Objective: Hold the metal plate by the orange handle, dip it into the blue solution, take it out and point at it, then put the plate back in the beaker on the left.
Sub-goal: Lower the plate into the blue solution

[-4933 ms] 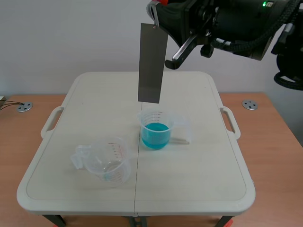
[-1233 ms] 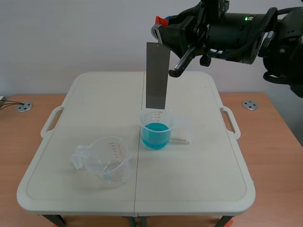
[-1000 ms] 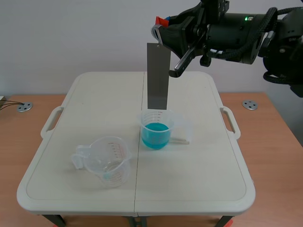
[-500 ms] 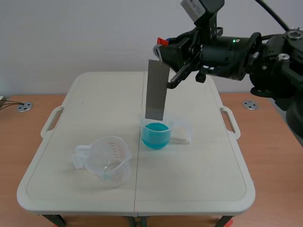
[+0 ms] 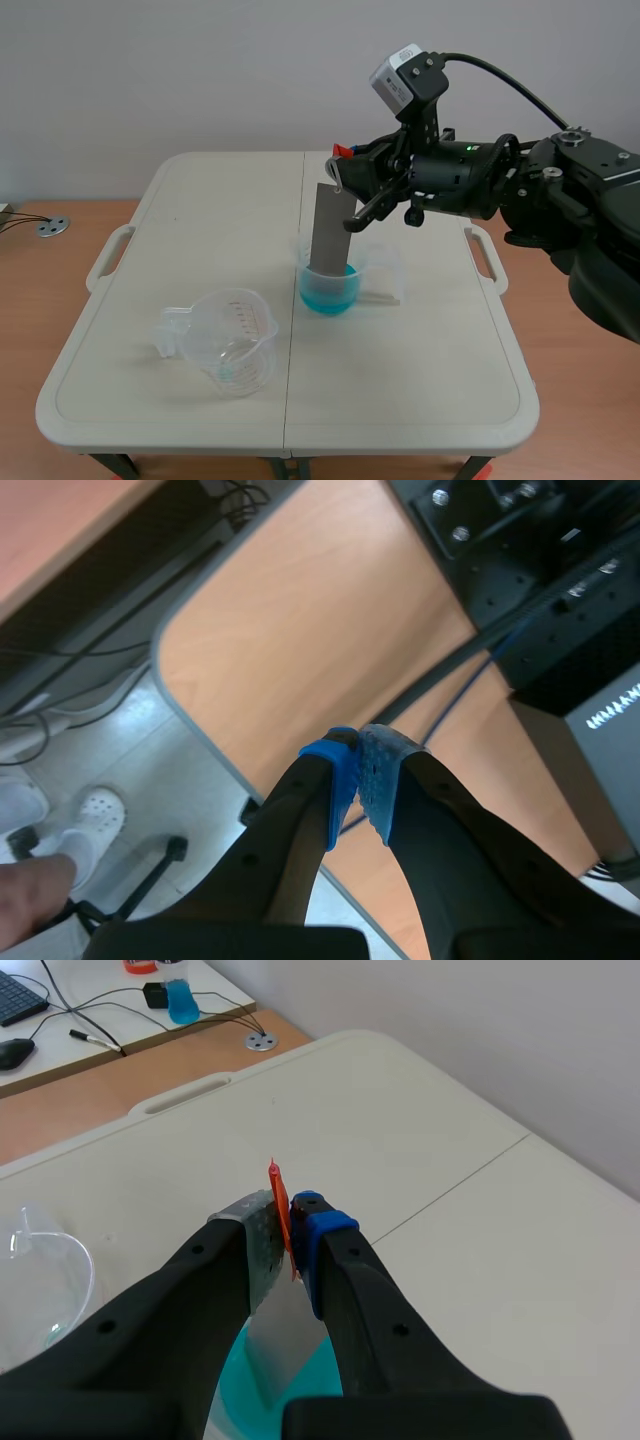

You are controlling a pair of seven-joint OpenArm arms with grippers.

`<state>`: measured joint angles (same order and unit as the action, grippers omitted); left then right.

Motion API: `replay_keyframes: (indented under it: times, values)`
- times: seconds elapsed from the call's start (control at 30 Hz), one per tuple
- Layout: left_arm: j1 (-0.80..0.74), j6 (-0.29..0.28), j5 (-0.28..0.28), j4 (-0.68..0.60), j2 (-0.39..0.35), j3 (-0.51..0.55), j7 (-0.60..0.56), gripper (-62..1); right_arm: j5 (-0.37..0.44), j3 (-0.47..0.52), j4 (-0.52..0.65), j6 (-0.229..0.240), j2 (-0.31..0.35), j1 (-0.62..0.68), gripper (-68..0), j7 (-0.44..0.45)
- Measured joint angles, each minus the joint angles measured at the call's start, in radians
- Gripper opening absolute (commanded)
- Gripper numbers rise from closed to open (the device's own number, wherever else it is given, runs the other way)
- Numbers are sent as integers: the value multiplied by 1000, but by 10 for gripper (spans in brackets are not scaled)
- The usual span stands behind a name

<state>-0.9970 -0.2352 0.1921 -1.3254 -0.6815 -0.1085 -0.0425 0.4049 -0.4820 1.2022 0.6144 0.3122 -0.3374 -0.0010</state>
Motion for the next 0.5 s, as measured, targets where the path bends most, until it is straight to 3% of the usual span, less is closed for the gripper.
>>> replay_keyframes:
  times: [0.5]
  values:
    - [6,0,0,0,0,-14,0,-580,-93,2,-42,3,-41,0,-663,11]
